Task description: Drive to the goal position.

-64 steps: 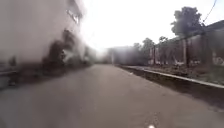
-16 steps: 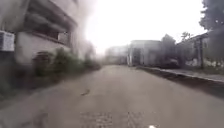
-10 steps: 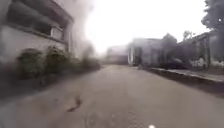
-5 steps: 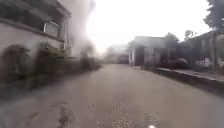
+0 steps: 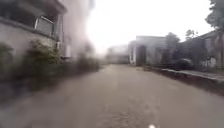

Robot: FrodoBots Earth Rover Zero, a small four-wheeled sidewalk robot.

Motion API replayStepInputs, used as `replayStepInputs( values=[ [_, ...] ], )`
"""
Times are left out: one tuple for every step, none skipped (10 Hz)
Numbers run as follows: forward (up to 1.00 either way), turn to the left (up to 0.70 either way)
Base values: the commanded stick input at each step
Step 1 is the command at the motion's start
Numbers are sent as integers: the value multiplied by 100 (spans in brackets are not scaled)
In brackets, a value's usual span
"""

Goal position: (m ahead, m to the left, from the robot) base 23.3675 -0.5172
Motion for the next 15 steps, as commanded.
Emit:
replayStepInputs(
  values=[
    [100,0],
    [100,0],
    [100,0],
    [100,0],
    [100,0],
    [100,0],
    [100,0],
    [100,0],
    [100,0],
    [100,0],
    [100,0],
    [100,0],
    [100,0],
    [100,0],
    [100,0]
  ],
)
